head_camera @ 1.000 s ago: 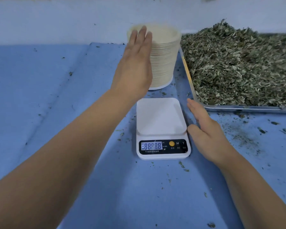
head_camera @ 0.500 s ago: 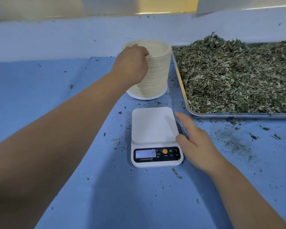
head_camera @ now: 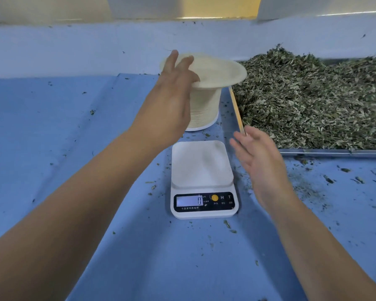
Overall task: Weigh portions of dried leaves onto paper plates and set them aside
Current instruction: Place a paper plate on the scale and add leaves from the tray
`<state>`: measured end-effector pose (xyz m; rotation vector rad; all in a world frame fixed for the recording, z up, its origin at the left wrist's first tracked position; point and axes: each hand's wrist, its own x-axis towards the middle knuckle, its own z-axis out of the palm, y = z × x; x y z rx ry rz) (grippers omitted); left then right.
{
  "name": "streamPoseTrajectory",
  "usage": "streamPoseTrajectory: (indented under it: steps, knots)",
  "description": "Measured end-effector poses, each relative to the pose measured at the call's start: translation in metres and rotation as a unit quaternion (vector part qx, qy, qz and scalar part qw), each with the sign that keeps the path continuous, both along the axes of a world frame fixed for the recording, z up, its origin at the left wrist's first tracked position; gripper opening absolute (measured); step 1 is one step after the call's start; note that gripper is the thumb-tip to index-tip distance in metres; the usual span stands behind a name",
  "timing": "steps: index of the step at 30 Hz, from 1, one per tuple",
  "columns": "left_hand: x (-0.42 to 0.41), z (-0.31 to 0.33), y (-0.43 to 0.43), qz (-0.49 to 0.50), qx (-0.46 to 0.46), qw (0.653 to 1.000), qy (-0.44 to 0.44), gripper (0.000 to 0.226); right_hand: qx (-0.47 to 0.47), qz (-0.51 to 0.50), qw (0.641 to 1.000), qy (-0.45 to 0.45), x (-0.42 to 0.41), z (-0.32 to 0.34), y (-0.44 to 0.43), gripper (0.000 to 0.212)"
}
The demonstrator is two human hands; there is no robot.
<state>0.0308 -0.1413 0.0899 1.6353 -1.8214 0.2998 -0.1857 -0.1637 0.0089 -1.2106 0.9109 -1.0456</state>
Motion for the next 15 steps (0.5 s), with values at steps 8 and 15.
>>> streamPoseTrajectory:
  steps: [8, 15]
  knots:
    - [-0.025, -0.051, 0.073, -0.072, -0.013, 0.997, 0.018, 0.033, 0.076, -0.018, 0.992, -0.098, 0.020, 0.032, -0.012, 0.028]
    - [-0.016, -0.093, 0.093, -0.083, 0.071, 0.950, 0.293, 0.036, 0.044, 0.012, 0.997, 0.055, 0.016, -0.001, -0.007, 0.023]
